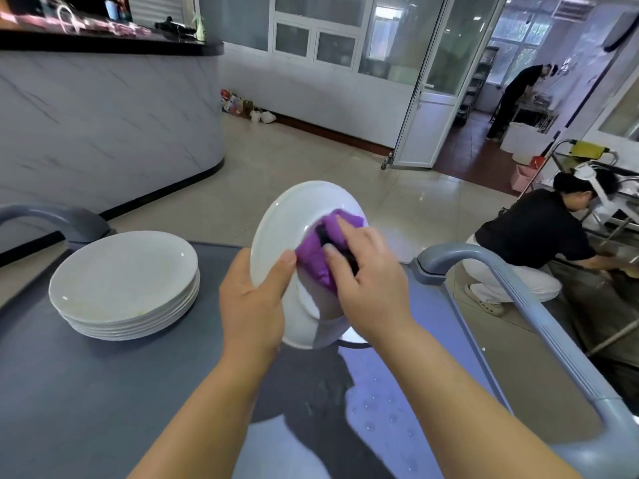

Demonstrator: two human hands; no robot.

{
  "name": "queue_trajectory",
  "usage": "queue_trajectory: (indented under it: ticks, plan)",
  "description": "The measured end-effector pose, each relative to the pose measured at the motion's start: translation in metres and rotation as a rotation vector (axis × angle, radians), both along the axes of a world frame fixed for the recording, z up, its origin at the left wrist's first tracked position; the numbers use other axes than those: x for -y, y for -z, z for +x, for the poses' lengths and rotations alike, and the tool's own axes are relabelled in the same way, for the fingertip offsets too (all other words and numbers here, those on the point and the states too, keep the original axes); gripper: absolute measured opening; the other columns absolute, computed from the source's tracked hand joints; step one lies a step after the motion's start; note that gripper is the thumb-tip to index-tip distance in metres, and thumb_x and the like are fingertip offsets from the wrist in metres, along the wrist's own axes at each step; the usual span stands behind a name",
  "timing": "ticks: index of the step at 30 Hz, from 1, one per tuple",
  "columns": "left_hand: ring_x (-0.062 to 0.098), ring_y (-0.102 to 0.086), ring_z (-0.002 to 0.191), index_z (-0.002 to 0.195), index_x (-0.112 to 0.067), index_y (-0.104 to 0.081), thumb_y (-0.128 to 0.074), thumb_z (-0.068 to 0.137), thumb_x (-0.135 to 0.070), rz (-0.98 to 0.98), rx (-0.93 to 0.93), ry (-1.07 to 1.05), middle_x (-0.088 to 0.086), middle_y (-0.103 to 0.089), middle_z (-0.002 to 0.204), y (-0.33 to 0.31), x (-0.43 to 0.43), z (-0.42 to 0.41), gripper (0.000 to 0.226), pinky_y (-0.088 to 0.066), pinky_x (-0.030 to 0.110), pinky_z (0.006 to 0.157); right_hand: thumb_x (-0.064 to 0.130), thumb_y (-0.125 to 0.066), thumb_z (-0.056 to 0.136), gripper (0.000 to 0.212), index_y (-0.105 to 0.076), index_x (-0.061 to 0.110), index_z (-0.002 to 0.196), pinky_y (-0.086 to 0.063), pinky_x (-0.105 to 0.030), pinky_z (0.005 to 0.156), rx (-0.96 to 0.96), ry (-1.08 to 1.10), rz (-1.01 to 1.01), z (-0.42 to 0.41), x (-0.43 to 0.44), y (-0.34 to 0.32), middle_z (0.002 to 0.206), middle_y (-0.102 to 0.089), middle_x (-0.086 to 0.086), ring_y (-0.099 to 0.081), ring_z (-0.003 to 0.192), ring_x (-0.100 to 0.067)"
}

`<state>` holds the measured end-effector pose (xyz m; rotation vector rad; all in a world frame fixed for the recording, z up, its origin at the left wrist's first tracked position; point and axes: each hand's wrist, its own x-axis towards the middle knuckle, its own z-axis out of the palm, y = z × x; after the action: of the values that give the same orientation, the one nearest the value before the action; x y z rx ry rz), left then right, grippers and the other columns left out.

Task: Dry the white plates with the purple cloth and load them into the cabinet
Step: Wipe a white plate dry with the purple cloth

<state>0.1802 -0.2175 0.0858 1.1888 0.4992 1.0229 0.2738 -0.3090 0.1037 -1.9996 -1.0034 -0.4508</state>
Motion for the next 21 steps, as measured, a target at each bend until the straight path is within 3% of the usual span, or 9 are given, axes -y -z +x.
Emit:
queue_trajectory:
  ticks: [3,6,10,13,14,18,21]
  plan:
    - [0.010,-0.060,0.069,0.073,-0.026,-0.066,-0.073,0.083,-0.022,-0.004,0.020,-0.026,-0.010,-0.067,0.070,-0.002,-0.008,-0.005,0.013,-0.051,0.036,0.070,0.037,-0.050,0.092,0.042,-0.061,0.019,0.129,-0.048,-0.033,0.058,0.179,-0.235,-0.095,-0.002,0.012,0.020,0.101,-0.056,0.001,-0.053,0.082,-0.014]
    - [0.005,-0.059,0.065,0.075,-0.025,-0.062,-0.068,0.087,-0.016,-0.007,0.008,-0.032,-0.014,-0.065,0.066,-0.001,-0.011,-0.010,0.017,-0.047,0.032,0.066,0.034,-0.050,0.094,0.036,-0.057,0.022,0.128,-0.049,-0.030,0.057,0.247,-0.289,-0.113,0.005,0.031,0.045,0.101,-0.052,0.003,-0.053,0.082,-0.016]
    - [0.008,-0.062,0.070,0.073,-0.032,-0.065,-0.074,0.081,-0.027,0.016,-0.029,0.003,-0.014,-0.067,0.073,0.001,-0.009,-0.011,0.013,-0.051,0.035,0.068,0.034,-0.048,0.091,0.037,-0.061,0.024,0.125,-0.039,-0.028,0.059,0.108,-0.002,-0.094,0.018,0.040,0.048,0.097,-0.053,0.002,-0.049,0.081,-0.012]
    - [0.007,-0.066,0.076,0.084,-0.030,-0.065,-0.069,0.086,-0.020,-0.012,-0.029,0.059,-0.015,-0.071,0.079,0.000,0.001,-0.006,0.011,-0.052,0.033,0.071,0.030,-0.050,0.095,0.033,-0.061,0.024,0.126,-0.030,-0.026,0.066,-0.119,0.216,0.006,0.028,0.027,0.020,0.100,-0.053,0.000,-0.049,0.088,-0.014]
    - [0.008,-0.067,0.078,0.086,-0.030,-0.065,-0.069,0.087,-0.019,-0.022,-0.031,0.070,-0.014,-0.072,0.082,-0.002,0.004,-0.005,0.011,-0.052,0.033,0.072,0.029,-0.052,0.096,0.033,-0.060,0.025,0.127,-0.032,-0.028,0.067,-0.097,0.235,0.018,0.028,0.022,0.011,0.102,-0.052,0.001,-0.048,0.089,-0.013]
    - [0.019,-0.068,0.084,0.089,-0.026,-0.068,-0.070,0.085,-0.021,-0.045,-0.025,0.081,-0.001,-0.074,0.090,-0.003,0.002,-0.003,0.007,-0.055,0.041,0.077,0.032,-0.051,0.091,0.040,-0.062,0.018,0.126,-0.048,-0.036,0.059,0.144,-0.023,-0.026,0.018,0.014,0.006,0.101,-0.056,-0.002,-0.050,0.083,-0.015]
    - [0.017,-0.064,0.076,0.082,-0.026,-0.068,-0.072,0.084,-0.021,-0.020,-0.053,0.067,-0.004,-0.071,0.081,0.001,-0.005,-0.007,0.007,-0.053,0.042,0.075,0.030,-0.053,0.091,0.038,-0.062,0.020,0.126,-0.050,-0.037,0.058,0.231,-0.265,-0.097,0.012,0.028,0.032,0.101,-0.057,-0.002,-0.054,0.082,-0.018]
